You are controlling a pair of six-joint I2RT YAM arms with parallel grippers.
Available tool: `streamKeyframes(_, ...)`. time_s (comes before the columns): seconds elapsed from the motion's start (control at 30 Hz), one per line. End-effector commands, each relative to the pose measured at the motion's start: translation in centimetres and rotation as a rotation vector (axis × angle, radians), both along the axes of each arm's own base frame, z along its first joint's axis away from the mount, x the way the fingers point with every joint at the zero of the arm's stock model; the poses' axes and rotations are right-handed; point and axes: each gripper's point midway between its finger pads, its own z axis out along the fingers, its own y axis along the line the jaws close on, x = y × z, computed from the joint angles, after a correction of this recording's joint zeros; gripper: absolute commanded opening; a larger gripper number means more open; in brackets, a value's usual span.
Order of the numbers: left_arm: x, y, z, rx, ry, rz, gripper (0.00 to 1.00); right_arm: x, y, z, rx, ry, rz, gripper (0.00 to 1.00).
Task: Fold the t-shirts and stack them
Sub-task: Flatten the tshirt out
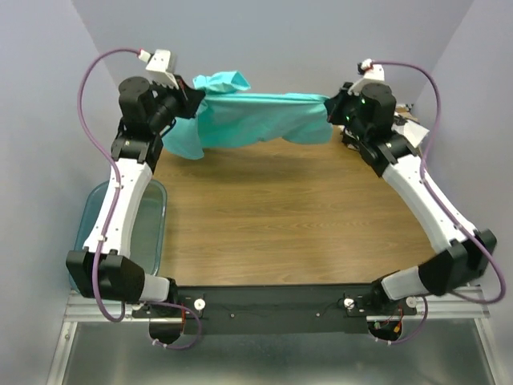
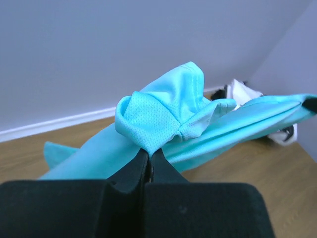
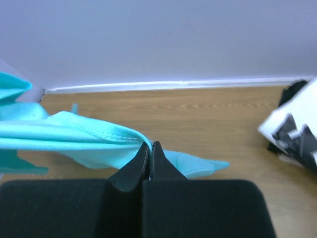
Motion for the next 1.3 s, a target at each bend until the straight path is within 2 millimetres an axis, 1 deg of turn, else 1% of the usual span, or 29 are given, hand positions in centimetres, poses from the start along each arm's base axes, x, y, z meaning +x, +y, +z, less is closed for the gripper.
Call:
streamKeyframes(0.0, -2.5, -1.8, -6.1, 0.047, 0.113, -0.106, 0.01, -4.3, -5.9, -3.3, -0.048, 0.091, -0.203, 0.0)
streamKeyframes(0.03, -4.0, -3.5, -9.6, 0.051, 0.197, -0.17, 0.06, -5.3, -6.7, -4.9, -0.062, 0.138, -0.233, 0.0)
streamKeyframes(0.07, -5.5, -4.7, -10.4, 0.051, 0.217, -0.213, 0.23, -6.7, -7.7, -7.5, -0.081, 0.197, -0.265, 0.0)
streamKeyframes(0.1, -6.6, -5.7, -11.9, 0.051, 0.257, -0.25, 0.3, -8.1, -9.2, -7.5, -0.052, 0.201, -0.344, 0.0)
streamKeyframes(0.13, -7.8, -6.8, -13.6, 0.049, 0.304, -0.284, 0.37, -9.3, -10.0, -8.6, -0.047, 0.23, -0.379, 0.0)
streamKeyframes(0.17, -10.4, -8.6, -16.1, 0.044, 0.377, -0.34, 0.43, -10.8, -11.1, -10.3, -0.059, 0.287, -0.424, 0.0)
streamKeyframes(0.2, -11.5, -9.1, -17.5, 0.043, 0.413, -0.349, 0.45, -11.9, -11.9, -11.1, -0.048, 0.307, -0.469, 0.01)
streamKeyframes(0.23, -13.2, -9.4, -19.6, 0.048, 0.457, -0.345, 0.48, -13.9, -13.2, -12.6, -0.027, 0.328, -0.531, 0.04)
streamKeyframes(0.27, -13.8, -9.1, -20.5, 0.052, 0.466, -0.329, 0.5, -14.6, -13.6, -13.1, -0.006, 0.329, -0.553, 0.11)
streamKeyframes(0.3, -14.3, -8.8, -21.5, 0.057, 0.479, -0.312, 0.52, -15.7, -14.2, -14.7, -0.017, 0.35, -0.569, 0.23)
streamKeyframes(0.33, -14.7, -7.8, -23.8, 0.074, 0.503, -0.257, 0.54, -16.5, -14.5, -14.2, 0.012, 0.323, -0.57, 0.38)
streamKeyframes(0.37, -14.9, -7.3, -24.5, 0.079, 0.497, -0.231, 0.56, -17.0, -14.7, -14.5, 0.02, 0.32, -0.574, 0.51)
streamKeyframes(0.4, -15.1, -6.8, -24.6, 0.081, 0.474, -0.21, 0.56, -17.4, -14.7, -14.8, 0.028, 0.319, -0.571, 0.68)
streamKeyframes(0.43, -14.8, -6.1, -25.4, 0.08, 0.466, -0.152, 0.59, -17.7, -14.8, -15.3, 0.031, 0.308, -0.563, 0.76)
streamKeyframes(0.47, -14.5, -5.7, -25.2, 0.088, 0.473, -0.117, 0.59, -17.8, -14.7, -15.5, 0.03, 0.301, -0.55, 0.77)
streamKeyframes(0.53, -13.8, -4.9, -23.9, 0.133, 0.457, -0.076, 0.58, -17.5, -13.3, -15.9, 0.019, 0.282, -0.444, 0.79)
streamKeyframes(0.57, -12.9, -3.9, -22.9, 0.133, 0.426, -0.001, 0.57, -17.7, -12.7, -16.7, 0.008, 0.293, -0.4, 0.79)
streamKeyframes(0.6, -12.5, -2.9, -21.4, 0.104, 0.381, 0.072, 0.58, -17.6, -11.3, -16.8, 0.009, 0.297, -0.316, 0.79)
streamKeyframes(0.67, -12.6, -2.9, -19.9, 0.079, 0.332, 0.066, 0.62, -17.8, -10.1, -17.6, -0.004, 0.326, -0.234, 0.79)
streamKeyframes(0.7, -12.6, -3.2, -19.7, 0.086, 0.322, 0.045, 0.62, -17.9, -8.9, -18.4, -0.008, 0.362, -0.167, 0.79)
streamKeyframes(0.73, -12.6, -3.8, -18.9, 0.078, 0.309, 0.012, 0.62, -18.0, -8.3, -18.8, -0.002, 0.376, -0.14, 0.79)
streamKeyframes(0.8, -12.2, -4.2, -19.4, 0.093, 0.318, -0.004, 0.62, -18.2, -7.6, -19.6, 0.013, 0.402, -0.102, 0.79)
streamKeyframes(0.87, -11.3, -3.8, -20.0, 0.118, 0.339, 0.025, 0.62, -18.5, -6.5, -19.4, 0.036, 0.397, -0.039, 0.79)
streamKeyframes(0.97, -10.8, -3.5, -21.4, 0.123, 0.389, 0.024, 0.62, -18.8, -6.5, -18.9, 0.028, 0.375, -0.02, 0.79)
streamKeyframes(1.0, -10.5, -3.0, -21.6, 0.115, 0.393, 0.032, 0.62, -18.8, -6.6, -18.8, 0.021, 0.372, -0.022, 0.79)
streamKeyframes(1.07, -10.4, -2.8, -22.3, 0.102, 0.417, 0.018, 0.62, -18.8, -6.4, -19.2, 0.016, 0.384, -0.012, 0.79)
streamKeyframes(1.1, -10.0, -2.0, -22.4, 0.096, 0.422, 0.042, 0.62, -18.8, -6.1, -19.4, 0.019, 0.395, 0.005, 0.79)
streamKeyframes(1.2, -9.7, -0.7, -22.8, 0.084, 0.448, 0.066, 0.62, -18.3, -5.8, -21.3, -0.007, 0.448, 0.008, 0.79)
streamKeyframes(1.27, -9.6, 0.5, -23.3, 0.086, 0.474, 0.123, 0.58, -18.0, -5.8, -22.5, -0.013, 0.469, -0.003, 0.78)
